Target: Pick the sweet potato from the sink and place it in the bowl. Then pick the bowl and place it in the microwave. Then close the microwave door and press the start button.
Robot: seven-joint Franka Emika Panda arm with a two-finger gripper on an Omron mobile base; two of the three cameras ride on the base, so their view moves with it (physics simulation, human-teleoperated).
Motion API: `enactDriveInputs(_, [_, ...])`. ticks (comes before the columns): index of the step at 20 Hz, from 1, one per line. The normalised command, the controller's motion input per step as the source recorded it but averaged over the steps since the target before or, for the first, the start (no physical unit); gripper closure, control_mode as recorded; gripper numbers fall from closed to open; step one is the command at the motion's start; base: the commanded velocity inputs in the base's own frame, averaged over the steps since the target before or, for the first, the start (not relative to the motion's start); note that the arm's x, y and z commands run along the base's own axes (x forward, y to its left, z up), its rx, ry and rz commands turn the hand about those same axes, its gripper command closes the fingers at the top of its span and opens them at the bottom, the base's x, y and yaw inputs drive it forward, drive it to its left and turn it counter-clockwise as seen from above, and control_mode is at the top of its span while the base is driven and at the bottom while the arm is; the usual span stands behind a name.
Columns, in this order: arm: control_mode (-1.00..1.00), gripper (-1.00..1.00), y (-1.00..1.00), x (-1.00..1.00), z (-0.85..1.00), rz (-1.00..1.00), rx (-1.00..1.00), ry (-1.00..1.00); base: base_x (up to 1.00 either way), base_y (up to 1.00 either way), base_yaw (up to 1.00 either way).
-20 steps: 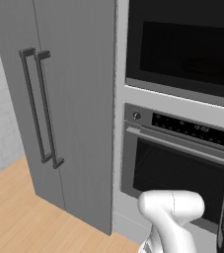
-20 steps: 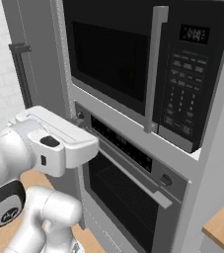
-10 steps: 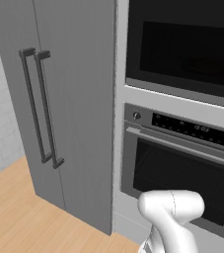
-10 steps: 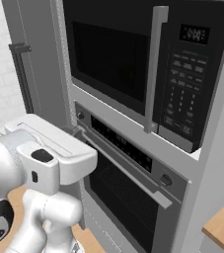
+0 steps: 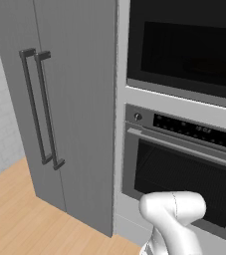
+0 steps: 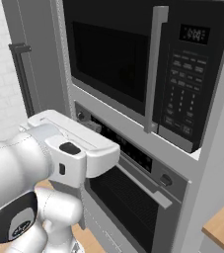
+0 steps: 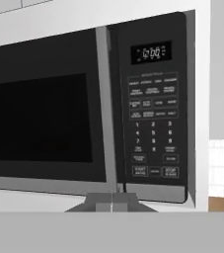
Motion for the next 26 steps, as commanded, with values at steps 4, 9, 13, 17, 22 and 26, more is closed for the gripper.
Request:
enactDriveInputs(4, [-1.0, 1.0, -0.02, 0.37, 0.0, -0.16, -0.05, 0.01, 0.0, 0.0, 0.0])
enactDriveInputs(9, [-1.0, 1.0, -0.15, 0.31, -0.17, -0.15, -0.03, 0.09, 0.0, 0.0, 0.0])
enactDriveInputs(13, [-1.0, 1.0, -0.19, 0.17, -0.05, -0.02, 0.0, 0.01, 0.0, 0.0, 0.0])
enactDriveInputs(17, [-1.0, 1.0, -0.18, 0.22, -0.01, 0.0, 0.0, -0.01, 0.0, 0.0, 0.0])
enactDriveInputs(22, [-1.0, 1.0, -0.19, 0.39, 0.0, 0.0, 0.0, -0.01, 0.0, 0.0, 0.0])
enactDriveInputs(26, [-1.0, 1.0, -0.29, 0.39, 0.0, 0.0, 0.0, -0.01, 0.0, 0.0, 0.0])
